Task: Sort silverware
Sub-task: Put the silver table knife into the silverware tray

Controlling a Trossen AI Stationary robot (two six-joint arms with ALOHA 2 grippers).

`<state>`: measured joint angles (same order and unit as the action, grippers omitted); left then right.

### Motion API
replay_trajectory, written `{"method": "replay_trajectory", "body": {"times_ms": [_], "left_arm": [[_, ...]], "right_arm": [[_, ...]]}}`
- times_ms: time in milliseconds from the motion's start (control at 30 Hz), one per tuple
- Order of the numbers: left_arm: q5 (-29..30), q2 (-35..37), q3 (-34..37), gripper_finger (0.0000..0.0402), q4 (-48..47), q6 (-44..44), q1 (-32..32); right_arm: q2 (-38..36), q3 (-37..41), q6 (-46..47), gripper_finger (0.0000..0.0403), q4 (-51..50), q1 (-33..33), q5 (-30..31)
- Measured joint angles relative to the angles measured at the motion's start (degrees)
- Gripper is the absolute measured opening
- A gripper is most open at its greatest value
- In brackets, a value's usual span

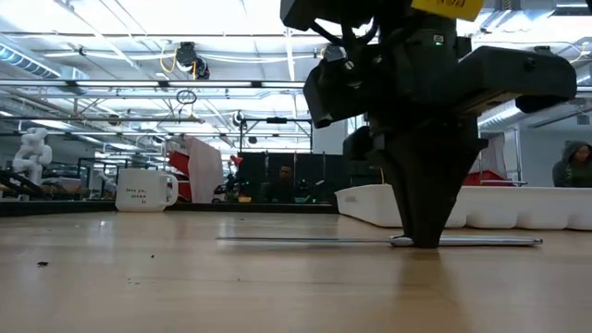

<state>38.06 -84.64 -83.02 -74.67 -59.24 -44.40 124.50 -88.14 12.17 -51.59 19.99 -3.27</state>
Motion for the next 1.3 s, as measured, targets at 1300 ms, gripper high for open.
{"method": "replay_trajectory", "body": {"times_ms": [1300], "left_arm": [[1.46, 0.0, 0.0, 0.0027, -2.21, -0.38, -0.01]], "right_arm": [[-24.96, 3.21, 17.47, 0.0, -16.88, -25.75, 12.55]]}}
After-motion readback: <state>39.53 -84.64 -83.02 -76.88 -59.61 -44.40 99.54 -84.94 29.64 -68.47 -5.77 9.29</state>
